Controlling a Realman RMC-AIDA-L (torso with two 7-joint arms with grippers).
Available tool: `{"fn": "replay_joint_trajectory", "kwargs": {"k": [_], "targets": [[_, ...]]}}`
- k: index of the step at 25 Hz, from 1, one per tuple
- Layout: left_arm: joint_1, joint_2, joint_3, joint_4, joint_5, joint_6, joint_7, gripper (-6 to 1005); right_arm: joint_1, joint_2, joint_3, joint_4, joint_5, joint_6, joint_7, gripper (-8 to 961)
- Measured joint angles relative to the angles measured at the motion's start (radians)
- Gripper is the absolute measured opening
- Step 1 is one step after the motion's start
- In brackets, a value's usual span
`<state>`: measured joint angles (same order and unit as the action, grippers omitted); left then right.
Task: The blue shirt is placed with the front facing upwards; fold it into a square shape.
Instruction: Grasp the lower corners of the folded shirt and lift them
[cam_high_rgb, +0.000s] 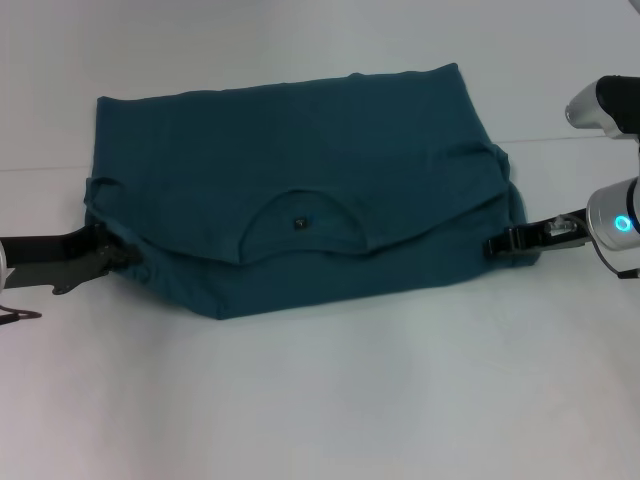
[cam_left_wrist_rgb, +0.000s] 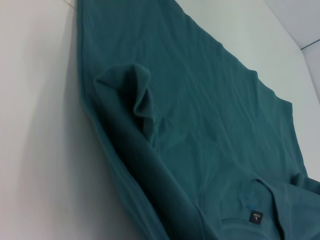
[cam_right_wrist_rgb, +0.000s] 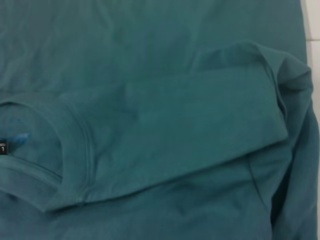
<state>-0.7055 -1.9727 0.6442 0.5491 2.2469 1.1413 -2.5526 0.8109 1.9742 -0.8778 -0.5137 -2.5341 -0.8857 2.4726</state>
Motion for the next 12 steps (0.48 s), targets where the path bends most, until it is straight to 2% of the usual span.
{"fn": "replay_joint_trajectory", "kwargs": {"k": [1,7,12], "targets": [[0.000,0.000,0.000,0.000,0.000,0.000,0.000,2,0.002,0.000,-0.001,0.000,0.000,-0.001,-0.001,630],[0.000,0.000,0.000,0.000,-0.001,0.006,0.000,2,0.004,0.000,-0.005,-0.009,0.000,-0.017,0.002,383],[0.000,0.002,0.007,0.000,0.003,0.011,0.000,2,-0.002,-0.011,0.001,-0.022,0.003,-0.053,0.003,190]]}}
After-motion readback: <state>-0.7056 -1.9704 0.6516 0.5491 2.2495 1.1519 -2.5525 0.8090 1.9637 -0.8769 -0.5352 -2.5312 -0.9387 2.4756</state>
